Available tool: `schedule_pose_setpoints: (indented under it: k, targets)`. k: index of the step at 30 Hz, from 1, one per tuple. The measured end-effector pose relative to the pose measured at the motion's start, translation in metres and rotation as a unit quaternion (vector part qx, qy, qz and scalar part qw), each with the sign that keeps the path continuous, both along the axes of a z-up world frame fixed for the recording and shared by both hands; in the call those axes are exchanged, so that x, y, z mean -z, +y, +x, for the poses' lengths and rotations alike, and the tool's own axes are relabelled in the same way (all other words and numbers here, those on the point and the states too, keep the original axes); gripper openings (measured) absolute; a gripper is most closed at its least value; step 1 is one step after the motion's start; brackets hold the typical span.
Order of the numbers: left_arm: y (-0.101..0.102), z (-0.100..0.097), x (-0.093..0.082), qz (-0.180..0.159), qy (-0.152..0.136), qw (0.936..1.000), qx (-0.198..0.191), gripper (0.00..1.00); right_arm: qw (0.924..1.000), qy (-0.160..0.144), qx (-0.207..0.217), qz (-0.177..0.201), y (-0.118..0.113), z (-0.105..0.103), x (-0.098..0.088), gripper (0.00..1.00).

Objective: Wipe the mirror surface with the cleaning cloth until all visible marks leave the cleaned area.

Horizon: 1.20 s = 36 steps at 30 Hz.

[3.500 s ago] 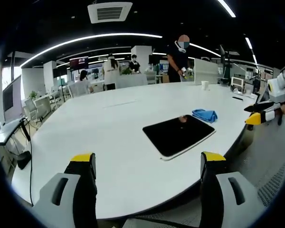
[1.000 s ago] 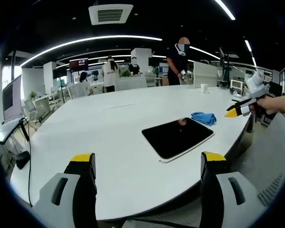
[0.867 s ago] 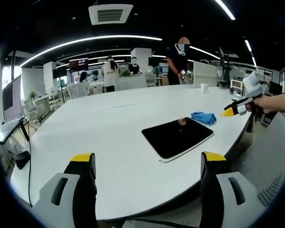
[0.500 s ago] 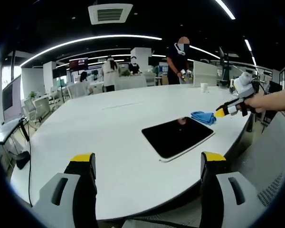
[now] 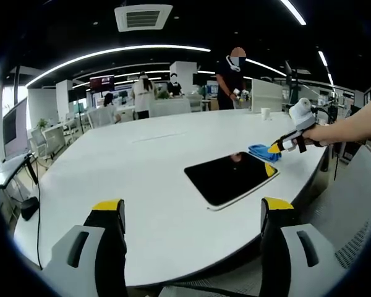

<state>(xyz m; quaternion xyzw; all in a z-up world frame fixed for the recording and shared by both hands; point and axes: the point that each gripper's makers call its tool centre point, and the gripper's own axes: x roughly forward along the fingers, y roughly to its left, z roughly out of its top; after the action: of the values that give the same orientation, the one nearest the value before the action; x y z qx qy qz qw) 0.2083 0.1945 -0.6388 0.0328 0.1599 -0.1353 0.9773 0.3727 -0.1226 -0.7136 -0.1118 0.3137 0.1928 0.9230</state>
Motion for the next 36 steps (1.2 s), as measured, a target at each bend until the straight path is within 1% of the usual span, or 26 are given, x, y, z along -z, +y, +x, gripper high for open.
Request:
schedule_pose_setpoints:
  k: [1, 2, 3, 9, 11, 14, 16, 19, 21, 24, 26, 28, 30, 33, 34, 35, 36]
  targets:
    - [0.000, 0.000, 0.000, 0.000, 0.000, 1.0000, 0.000, 0.89, 0.9999, 0.003, 0.006, 0.010, 0.001, 0.001, 0.001, 0.18]
    - [0.000, 0.000, 0.000, 0.000, 0.000, 1.0000, 0.000, 0.89, 0.9994, 0.007, 0.017, 0.028, 0.001, 0.004, 0.002, 0.18]
    - [0.000, 0.000, 0.000, 0.000, 0.001, 1.0000, 0.000, 0.89, 0.9994, 0.007, 0.019, 0.030, 0.001, 0.006, 0.002, 0.18]
    - [0.000, 0.000, 0.001, 0.001, 0.002, 1.0000, 0.000, 0.89, 0.9993, 0.014, 0.025, 0.026, 0.001, 0.015, 0.009, 0.15]
    - [0.000, 0.000, 0.001, 0.001, 0.002, 1.0000, 0.000, 0.89, 0.9997, 0.011, 0.019, 0.010, 0.001, 0.015, 0.012, 0.16]
    - [0.000, 0.000, 0.002, 0.001, 0.003, 1.0000, 0.000, 0.89, 0.9997, 0.015, 0.016, 0.009, 0.004, 0.014, 0.016, 0.14]
    - [0.000, 0.000, 0.002, 0.002, 0.004, 1.0000, 0.001, 0.89, 0.9998, 0.016, 0.010, 0.002, 0.006, 0.012, 0.020, 0.12]
    - [0.001, 0.000, 0.002, 0.002, 0.004, 1.0000, 0.000, 0.89, 0.9998, 0.013, 0.011, 0.006, 0.008, 0.013, 0.020, 0.10]
    - [0.001, -0.001, 0.003, 0.003, 0.007, 1.0000, 0.001, 0.89, 0.9995, 0.016, 0.017, 0.020, 0.009, 0.014, 0.020, 0.08]
    - [0.001, -0.001, 0.003, 0.003, 0.008, 1.0000, 0.003, 0.89, 0.9995, 0.011, 0.018, 0.023, 0.010, 0.014, 0.020, 0.04]
    - [0.001, -0.001, 0.003, 0.003, 0.008, 1.0000, 0.003, 0.89, 0.9997, 0.008, 0.016, 0.018, 0.010, 0.014, 0.020, 0.03]
    - [0.001, -0.001, 0.002, 0.003, 0.006, 1.0000, 0.002, 0.89, 0.9990, 0.013, 0.031, 0.031, 0.010, 0.014, 0.020, 0.02]
    - [0.001, -0.001, 0.002, 0.003, 0.005, 1.0000, 0.002, 0.89, 0.9989, 0.015, 0.034, 0.031, 0.010, 0.015, 0.020, 0.01]
    - [0.001, -0.001, 0.002, 0.002, 0.004, 1.0000, 0.002, 0.89, 0.9987, 0.022, 0.037, 0.026, 0.008, 0.021, 0.022, 0.00]
    - [0.001, -0.001, 0.002, 0.002, 0.004, 1.0000, 0.002, 0.90, 0.9974, 0.032, 0.041, 0.050, 0.012, 0.024, 0.023, 0.00]
    - [0.001, -0.001, 0.002, 0.001, 0.003, 1.0000, 0.002, 0.90, 0.9970, 0.033, 0.043, 0.056, 0.012, 0.027, 0.022, 0.00]
    - [0.001, -0.001, 0.002, 0.001, 0.003, 1.0000, 0.002, 0.90, 0.9975, 0.025, 0.044, 0.049, 0.010, 0.031, 0.020, 0.00]
